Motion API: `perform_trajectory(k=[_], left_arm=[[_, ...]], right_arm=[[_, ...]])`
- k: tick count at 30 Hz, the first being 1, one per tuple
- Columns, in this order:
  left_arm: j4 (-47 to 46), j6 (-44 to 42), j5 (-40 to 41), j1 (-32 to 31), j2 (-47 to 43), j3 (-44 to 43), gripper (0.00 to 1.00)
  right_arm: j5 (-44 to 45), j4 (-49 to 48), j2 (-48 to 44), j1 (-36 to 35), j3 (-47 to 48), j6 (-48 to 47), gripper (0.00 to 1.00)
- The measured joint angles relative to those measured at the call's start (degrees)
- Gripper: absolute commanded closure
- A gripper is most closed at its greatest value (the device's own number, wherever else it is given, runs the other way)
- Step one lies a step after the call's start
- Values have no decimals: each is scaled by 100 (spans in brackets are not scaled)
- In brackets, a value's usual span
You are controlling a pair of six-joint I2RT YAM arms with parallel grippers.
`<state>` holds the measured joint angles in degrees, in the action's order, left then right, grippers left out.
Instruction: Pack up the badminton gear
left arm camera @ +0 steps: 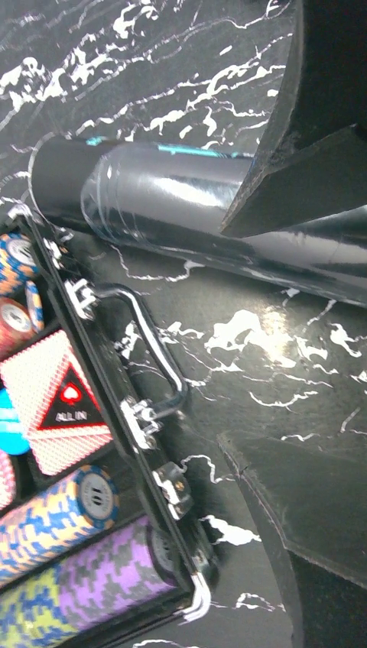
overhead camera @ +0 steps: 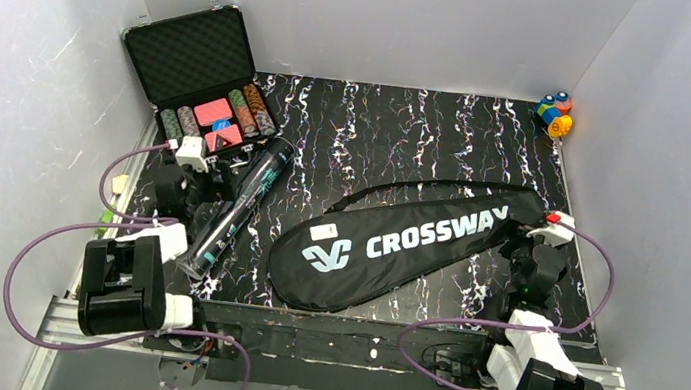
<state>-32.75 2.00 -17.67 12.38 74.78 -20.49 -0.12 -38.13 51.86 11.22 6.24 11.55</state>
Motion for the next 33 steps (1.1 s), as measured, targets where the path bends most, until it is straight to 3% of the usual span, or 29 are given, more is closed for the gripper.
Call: perform_trajectory(k=[8, 12, 20, 27, 33], left_arm=[[-1167, 15, 280, -520, 129, 256, 2], [-1998, -37, 546, -855, 793, 295, 0], [-2293, -68, 929, -1027, 1086, 310, 0], [-2308, -74, 1014, -1027, 1088, 310, 1], [-2299, -74, 1025, -1027, 1088, 310, 0]], right_arm=[[105, -743, 501, -352, 0, -107, 9], [136, -1113, 1012, -629, 0, -308, 9], [105, -2339, 2275, -881, 7, -715, 9], [166, -1718, 2496, -804, 852, -723, 8], [157, -1580, 2470, -743, 885, -710, 8]])
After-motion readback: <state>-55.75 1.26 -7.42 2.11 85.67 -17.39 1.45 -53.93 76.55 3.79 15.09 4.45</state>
